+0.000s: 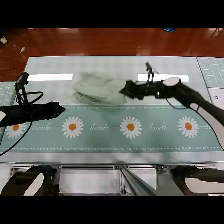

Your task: Fold the shirts.

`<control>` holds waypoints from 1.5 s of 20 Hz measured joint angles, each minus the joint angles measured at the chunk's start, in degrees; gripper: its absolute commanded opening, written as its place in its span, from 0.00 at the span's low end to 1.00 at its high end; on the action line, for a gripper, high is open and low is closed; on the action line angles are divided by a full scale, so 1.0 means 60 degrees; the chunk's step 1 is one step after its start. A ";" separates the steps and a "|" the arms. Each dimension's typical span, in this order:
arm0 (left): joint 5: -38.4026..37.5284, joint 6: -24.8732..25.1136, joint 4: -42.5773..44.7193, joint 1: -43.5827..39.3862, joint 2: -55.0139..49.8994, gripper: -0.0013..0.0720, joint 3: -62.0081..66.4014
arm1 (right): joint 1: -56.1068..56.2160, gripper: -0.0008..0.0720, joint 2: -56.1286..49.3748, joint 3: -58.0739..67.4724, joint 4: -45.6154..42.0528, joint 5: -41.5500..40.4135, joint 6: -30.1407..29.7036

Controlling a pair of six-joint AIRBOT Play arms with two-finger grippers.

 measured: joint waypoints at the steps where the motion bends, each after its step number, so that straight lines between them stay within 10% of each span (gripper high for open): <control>1: 0.0004 -0.0004 0.0000 0.0000 0.0000 0.04 0.0000 | 0.0007 0.04 -0.0025 0.0827 -0.0729 0.0248 0.0441; 13: 0.0004 0.0000 0.0000 0.0000 0.0000 0.04 0.0000 | -0.2718 0.04 0.0149 0.7657 -0.4860 0.4652 0.3326; 30: 0.0324 0.0117 -0.0226 0.0000 0.0000 0.04 -0.0004 | -0.9347 0.04 0.3238 0.5439 -0.7930 0.9704 0.3850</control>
